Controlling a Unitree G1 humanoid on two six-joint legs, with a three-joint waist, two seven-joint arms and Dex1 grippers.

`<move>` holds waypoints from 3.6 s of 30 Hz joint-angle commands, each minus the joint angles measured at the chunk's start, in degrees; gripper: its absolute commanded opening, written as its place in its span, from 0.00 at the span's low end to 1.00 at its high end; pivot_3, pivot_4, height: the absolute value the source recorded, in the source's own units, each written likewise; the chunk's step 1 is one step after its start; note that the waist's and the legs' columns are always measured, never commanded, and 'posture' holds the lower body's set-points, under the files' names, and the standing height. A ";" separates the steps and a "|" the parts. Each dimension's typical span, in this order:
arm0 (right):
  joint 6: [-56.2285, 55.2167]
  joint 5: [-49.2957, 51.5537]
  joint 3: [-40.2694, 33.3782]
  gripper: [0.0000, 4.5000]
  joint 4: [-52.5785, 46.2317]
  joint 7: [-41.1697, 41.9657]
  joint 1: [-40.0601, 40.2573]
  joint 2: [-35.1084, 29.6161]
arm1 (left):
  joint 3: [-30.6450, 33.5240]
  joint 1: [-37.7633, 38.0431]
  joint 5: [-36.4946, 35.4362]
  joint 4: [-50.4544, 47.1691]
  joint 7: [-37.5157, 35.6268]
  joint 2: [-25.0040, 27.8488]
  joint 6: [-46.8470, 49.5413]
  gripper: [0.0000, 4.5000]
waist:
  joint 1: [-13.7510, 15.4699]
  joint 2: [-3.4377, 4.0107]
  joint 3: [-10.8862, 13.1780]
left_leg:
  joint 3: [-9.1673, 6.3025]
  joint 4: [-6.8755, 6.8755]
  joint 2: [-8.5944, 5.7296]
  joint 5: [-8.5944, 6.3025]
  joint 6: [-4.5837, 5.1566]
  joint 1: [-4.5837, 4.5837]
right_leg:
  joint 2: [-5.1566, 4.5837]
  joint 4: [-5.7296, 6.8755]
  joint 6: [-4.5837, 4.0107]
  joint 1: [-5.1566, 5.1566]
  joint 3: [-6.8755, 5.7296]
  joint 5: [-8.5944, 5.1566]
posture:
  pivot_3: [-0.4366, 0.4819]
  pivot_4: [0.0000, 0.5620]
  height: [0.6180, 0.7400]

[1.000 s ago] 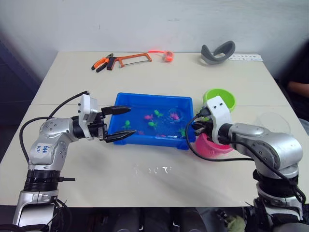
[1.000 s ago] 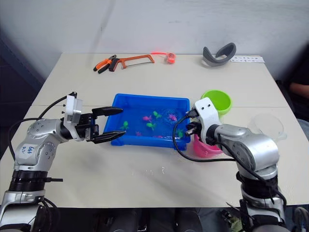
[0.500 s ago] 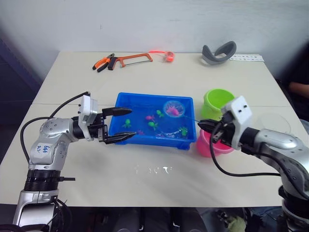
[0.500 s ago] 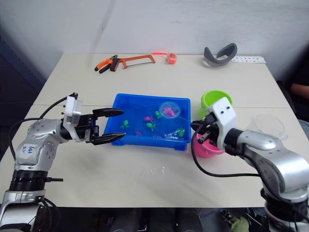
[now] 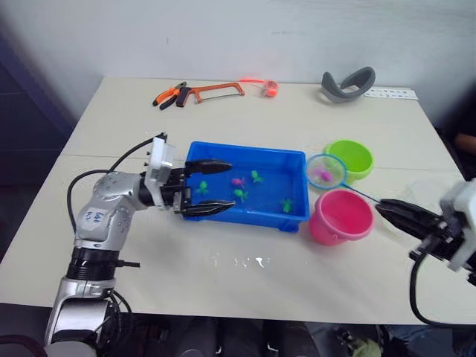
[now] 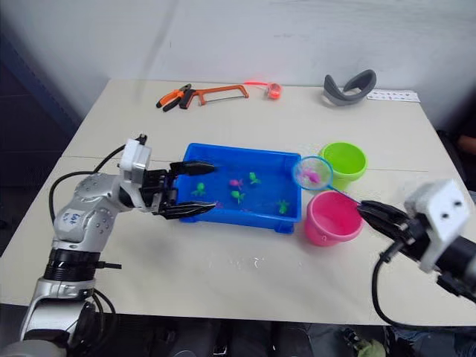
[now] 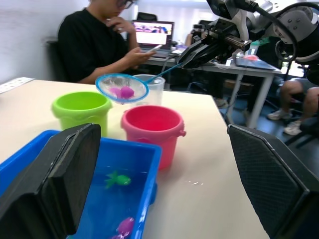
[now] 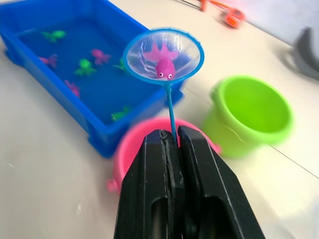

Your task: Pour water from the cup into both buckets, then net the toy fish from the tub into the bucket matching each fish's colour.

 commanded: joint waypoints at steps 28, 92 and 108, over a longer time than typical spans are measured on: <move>-93.67 -78.65 -0.87 0.00 26.68 -35.50 14.80 0.52 | -4.93 -3.94 2.42 3.89 -1.36 -8.49 -2.75 0.98 | -0.59 0.03 -0.02 | 0.04 0.00 0.13 0.13 -0.22 0.15 | 0.34 0.05 -0.04 0.00 0.41 -0.02 | 0.48 0.27 1.00; -18.49 -28.01 62.32 0.00 27.58 12.37 -49.12 -18.49 | 13.67 11.06 3.83 11.31 -4.32 18.19 -6.76 0.98 | -1.42 0.12 0.04 | -0.19 0.02 0.10 -0.19 -0.03 0.53 | -0.37 -0.22 -0.11 0.63 -0.26 -0.06 | 0.48 0.27 1.00; -20.62 -38.43 71.73 0.00 29.04 14.38 -55.27 -11.53 | 8.39 4.07 6.88 15.68 -8.69 18.91 -7.50 0.98 | -2.24 0.12 0.05 | -0.12 0.03 0.10 -0.17 -0.05 0.53 | -0.35 -0.13 -0.11 0.55 -0.22 -0.06 | 0.48 0.27 1.00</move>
